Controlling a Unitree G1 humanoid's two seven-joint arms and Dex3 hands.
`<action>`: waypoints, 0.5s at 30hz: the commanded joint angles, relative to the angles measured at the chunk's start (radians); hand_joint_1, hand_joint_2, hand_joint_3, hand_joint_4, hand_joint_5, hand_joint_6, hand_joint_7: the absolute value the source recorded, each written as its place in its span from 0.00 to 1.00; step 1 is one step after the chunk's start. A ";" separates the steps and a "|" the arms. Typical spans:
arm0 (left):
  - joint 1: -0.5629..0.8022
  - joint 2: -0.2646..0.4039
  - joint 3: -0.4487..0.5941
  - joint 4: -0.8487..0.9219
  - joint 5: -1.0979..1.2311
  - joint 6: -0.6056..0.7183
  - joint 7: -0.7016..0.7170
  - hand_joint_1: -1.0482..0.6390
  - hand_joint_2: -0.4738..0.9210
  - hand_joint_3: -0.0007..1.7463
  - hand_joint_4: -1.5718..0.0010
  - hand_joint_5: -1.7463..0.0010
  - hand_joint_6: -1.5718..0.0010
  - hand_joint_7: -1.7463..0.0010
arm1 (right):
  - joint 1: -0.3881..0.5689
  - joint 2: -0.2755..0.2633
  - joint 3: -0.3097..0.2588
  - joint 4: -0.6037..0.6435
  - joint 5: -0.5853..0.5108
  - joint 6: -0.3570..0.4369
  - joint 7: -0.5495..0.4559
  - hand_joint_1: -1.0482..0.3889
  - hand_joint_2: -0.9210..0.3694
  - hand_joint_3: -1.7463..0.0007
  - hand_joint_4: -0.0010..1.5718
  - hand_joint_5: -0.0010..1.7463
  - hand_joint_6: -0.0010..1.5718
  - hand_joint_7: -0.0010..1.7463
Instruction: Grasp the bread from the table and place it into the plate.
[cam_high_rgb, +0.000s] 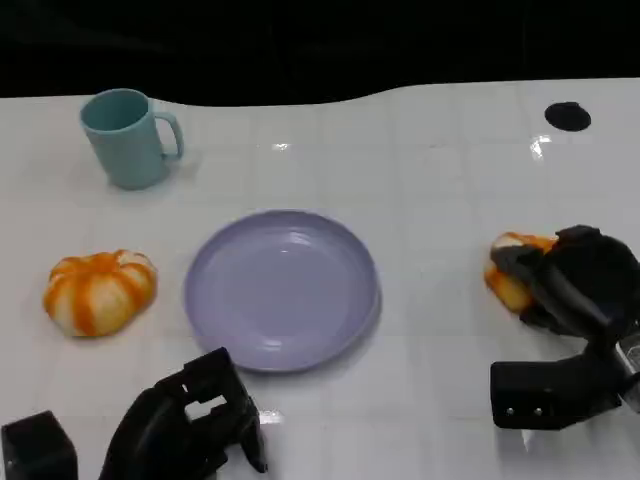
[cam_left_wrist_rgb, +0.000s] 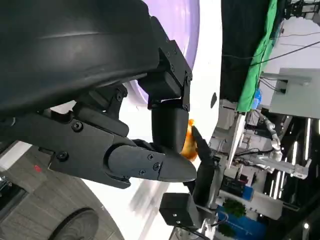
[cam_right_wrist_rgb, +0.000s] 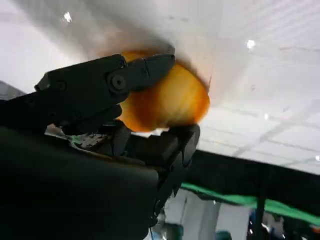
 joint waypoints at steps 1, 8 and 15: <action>0.003 0.011 0.000 0.002 0.002 -0.012 -0.004 0.26 1.00 0.14 0.49 0.00 0.55 0.13 | -0.018 -0.003 0.027 0.047 0.003 -0.032 -0.080 0.56 0.00 0.93 0.56 1.00 0.48 0.84; 0.005 0.011 -0.003 -0.005 0.008 -0.003 0.006 0.25 0.99 0.14 0.49 0.00 0.55 0.12 | -0.026 -0.006 0.026 0.038 0.029 -0.120 -0.210 0.62 0.06 0.93 0.58 1.00 0.44 1.00; 0.006 0.011 -0.004 -0.012 0.002 0.012 0.006 0.26 0.99 0.14 0.49 0.00 0.55 0.12 | -0.026 0.001 0.015 -0.022 0.051 -0.168 -0.253 0.65 0.09 0.93 0.61 1.00 0.47 1.00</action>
